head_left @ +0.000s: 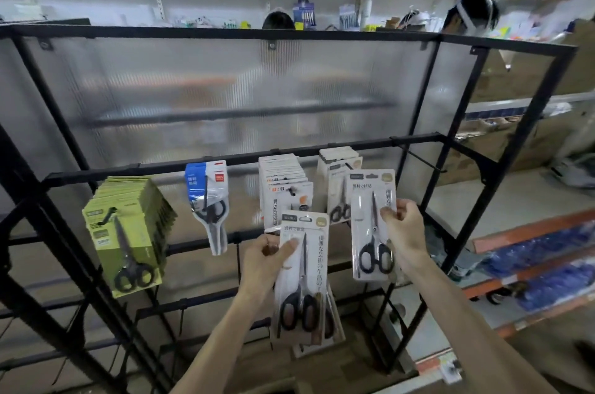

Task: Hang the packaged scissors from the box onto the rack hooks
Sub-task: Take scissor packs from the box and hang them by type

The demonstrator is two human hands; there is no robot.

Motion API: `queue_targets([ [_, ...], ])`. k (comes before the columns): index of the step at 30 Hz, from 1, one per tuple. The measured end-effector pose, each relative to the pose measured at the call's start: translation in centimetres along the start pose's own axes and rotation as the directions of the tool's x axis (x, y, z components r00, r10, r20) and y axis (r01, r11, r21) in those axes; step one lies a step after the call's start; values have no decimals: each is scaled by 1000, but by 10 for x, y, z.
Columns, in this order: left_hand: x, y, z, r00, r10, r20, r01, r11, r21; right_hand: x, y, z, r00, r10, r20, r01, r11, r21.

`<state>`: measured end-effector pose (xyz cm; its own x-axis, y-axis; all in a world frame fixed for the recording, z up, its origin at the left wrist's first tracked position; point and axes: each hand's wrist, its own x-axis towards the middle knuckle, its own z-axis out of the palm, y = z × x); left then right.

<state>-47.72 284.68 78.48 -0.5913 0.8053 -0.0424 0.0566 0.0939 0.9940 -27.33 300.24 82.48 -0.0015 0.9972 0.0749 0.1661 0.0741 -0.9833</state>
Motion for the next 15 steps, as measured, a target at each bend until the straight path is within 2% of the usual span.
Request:
queue_targets([
  [3, 7, 5, 25, 999, -5, -41, 5, 1000, -8, 13, 6, -3, 997, 2, 76, 2, 999, -44],
  [7, 11, 12, 61, 987, -4, -163, 3, 1000, -8, 23, 20, -8, 978, -15, 210, 33, 996, -86],
  [15, 16, 13, 103, 924, -15, -381, 16, 1000, -1, 48, 33, -16, 914, -85, 396, 108, 994, -35],
])
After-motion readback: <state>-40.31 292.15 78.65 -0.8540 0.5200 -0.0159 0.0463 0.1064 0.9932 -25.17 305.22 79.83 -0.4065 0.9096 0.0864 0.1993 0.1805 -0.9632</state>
